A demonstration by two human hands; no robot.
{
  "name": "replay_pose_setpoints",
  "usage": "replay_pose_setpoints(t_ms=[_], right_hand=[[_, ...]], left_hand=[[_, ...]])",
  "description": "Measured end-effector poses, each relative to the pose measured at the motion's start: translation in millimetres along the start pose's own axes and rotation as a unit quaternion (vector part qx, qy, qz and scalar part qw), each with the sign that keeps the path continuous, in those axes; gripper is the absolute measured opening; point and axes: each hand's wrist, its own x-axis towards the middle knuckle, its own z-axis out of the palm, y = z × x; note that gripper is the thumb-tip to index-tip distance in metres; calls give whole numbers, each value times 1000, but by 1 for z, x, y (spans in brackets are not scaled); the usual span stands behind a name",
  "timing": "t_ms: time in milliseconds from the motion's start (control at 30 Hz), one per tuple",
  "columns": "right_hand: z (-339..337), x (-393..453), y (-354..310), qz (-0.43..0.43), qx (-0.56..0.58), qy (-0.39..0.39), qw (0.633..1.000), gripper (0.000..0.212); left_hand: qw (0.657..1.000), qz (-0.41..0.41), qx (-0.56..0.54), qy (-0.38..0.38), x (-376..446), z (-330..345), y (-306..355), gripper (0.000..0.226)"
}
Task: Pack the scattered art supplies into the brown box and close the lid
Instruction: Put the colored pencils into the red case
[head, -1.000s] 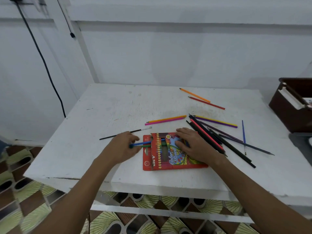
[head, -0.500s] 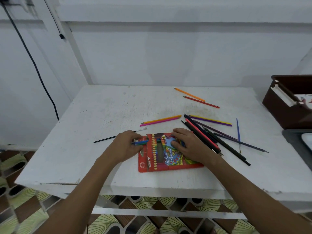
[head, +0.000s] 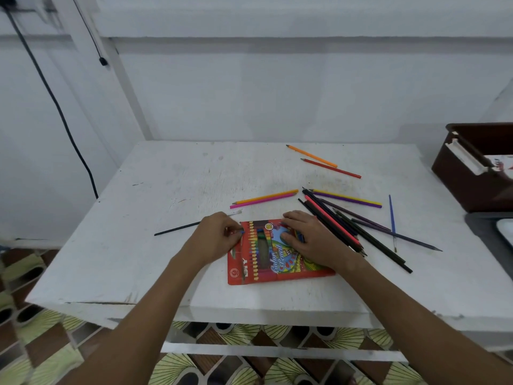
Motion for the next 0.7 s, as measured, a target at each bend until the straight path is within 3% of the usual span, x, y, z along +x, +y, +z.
replay_pose_setpoints(t_ms=[267, 600, 700], right_hand=[[-2, 0, -2, -4, 10, 14, 1000, 45], [-2, 1, -5, -5, 20, 18, 1000, 45], [-3, 1, -4, -6, 24, 11, 1000, 45]], left_hand=[[1000, 1, -4, -11, 2, 3, -7, 31], [995, -58, -26, 72, 0, 19, 7, 25], [995, -58, -51, 61, 2, 14, 9, 26]])
